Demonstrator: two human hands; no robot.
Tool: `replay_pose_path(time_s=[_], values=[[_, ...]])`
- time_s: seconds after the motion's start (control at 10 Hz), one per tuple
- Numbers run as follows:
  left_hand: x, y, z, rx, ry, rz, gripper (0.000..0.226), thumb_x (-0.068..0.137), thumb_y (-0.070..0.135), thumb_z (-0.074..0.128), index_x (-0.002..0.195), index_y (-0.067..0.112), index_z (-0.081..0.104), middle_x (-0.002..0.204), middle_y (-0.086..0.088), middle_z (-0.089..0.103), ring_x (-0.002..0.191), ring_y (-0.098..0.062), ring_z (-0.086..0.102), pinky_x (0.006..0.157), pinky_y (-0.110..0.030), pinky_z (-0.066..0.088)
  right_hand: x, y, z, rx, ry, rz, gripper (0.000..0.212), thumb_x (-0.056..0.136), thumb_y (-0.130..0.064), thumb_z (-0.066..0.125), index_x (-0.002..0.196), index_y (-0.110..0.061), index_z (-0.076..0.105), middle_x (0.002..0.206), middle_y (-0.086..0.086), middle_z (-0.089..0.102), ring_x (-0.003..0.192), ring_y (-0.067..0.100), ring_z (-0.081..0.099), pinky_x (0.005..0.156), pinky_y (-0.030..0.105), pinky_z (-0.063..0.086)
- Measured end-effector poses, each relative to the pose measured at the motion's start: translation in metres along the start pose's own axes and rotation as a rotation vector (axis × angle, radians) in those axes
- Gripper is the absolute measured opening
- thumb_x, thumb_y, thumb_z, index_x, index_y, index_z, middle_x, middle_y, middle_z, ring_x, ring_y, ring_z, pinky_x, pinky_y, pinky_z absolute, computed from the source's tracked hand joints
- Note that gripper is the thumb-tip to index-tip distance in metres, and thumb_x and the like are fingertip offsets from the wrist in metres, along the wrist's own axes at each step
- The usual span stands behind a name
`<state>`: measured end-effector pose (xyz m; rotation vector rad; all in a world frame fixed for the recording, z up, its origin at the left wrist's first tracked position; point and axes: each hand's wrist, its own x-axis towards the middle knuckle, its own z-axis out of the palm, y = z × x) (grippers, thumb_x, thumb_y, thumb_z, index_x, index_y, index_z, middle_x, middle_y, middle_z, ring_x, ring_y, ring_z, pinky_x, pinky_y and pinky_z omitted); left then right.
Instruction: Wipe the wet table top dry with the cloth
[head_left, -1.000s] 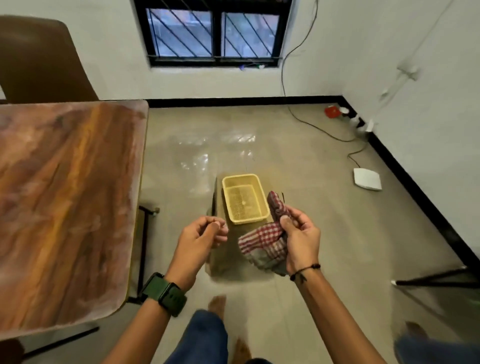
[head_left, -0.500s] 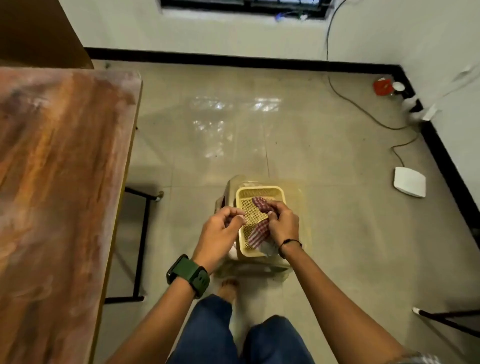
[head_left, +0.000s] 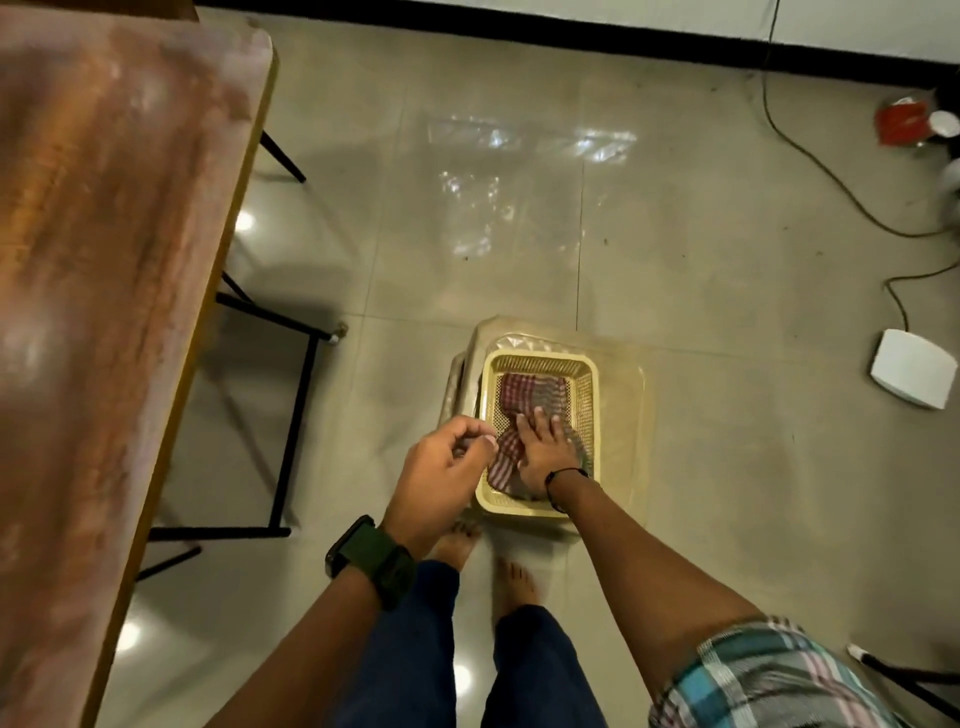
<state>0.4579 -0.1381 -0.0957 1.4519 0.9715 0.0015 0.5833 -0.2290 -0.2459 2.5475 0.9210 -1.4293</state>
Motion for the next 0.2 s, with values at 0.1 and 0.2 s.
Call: replay_pose_path(time_s=[0.1,0.2], values=[[-0.006,0.013,0.001,-0.010,0.036,0.039,0.011,0.091,0.021,0.051,0.094,0.020,0.062,0.097,-0.004,0.067,0.091,-0.012,0.063,0.068,-0.010,0.049,-0.009,0.001,-0.012,0.077,0.098,0.001,0.076,0.094,-0.021,0.046,0.151,-0.021,-0.006,0.158,0.006,-0.014,0.145,0.028,-0.012,0.118,0.045,0.004],[-0.021,0.024,-0.004,-0.027,0.130,0.094,0.011,0.091,0.022,0.051,0.093,0.024,0.062,0.092,-0.002,0.067,0.089,-0.017,0.062,0.064,-0.009,0.045,-0.028,-0.009,-0.029,0.167,0.284,-0.095,0.064,0.098,-0.021,0.040,0.151,-0.016,0.005,0.159,0.009,-0.004,0.146,0.026,-0.005,0.118,0.039,0.009]])
